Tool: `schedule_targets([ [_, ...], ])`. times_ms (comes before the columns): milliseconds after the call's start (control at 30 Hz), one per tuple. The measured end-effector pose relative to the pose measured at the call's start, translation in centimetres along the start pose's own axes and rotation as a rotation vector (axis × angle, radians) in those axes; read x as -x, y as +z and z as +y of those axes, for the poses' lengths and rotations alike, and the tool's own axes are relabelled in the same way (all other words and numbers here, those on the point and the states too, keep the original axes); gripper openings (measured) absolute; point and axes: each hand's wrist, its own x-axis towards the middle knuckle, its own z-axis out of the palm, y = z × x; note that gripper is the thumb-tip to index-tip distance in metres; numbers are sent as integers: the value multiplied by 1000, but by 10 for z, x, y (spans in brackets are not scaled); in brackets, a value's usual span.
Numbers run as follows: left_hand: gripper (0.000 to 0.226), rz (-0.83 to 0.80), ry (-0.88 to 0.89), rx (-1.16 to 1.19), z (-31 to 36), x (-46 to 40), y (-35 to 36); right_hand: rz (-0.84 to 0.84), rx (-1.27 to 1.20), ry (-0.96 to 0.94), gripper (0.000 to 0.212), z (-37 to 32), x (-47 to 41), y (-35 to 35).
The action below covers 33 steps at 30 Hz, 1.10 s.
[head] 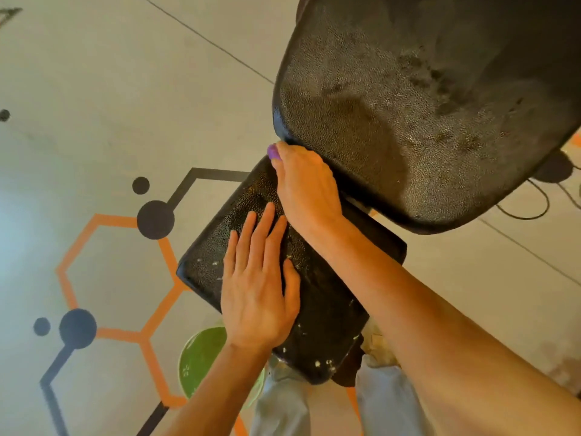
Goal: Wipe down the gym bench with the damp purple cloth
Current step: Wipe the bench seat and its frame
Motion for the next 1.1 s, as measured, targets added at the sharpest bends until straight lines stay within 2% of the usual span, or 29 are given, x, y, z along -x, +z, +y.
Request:
schedule_targets([
  [133,52,10,1,-33,0,1,2,12,-103,-27,35,20,26,-12],
  [300,52,24,-1,-30,-1,2,2,58,-118,104,36,64,95,-40],
  [400,52,29,-4,-21,-3,2,2,68,-129,209,34,63,100,-56],
  [500,52,25,-3,-22,-3,3,3,148,-144,271,34,53,103,-55],
  [667,51,33,15,-27,-5,4,3,176,201,248,46,51,115,-24],
  [833,48,54,27,-27,-5,4,6,222,104,235,48,55,115,-5],
  [900,47,52,23,-17,-5,5,6,266,114,258,49,36,139,10],
  [967,46,42,18,7,-5,6,5,225,120,247,50,12,179,28],
  [1100,45,33,6,52,-5,5,2,153,161,70,48,10,224,35],
])
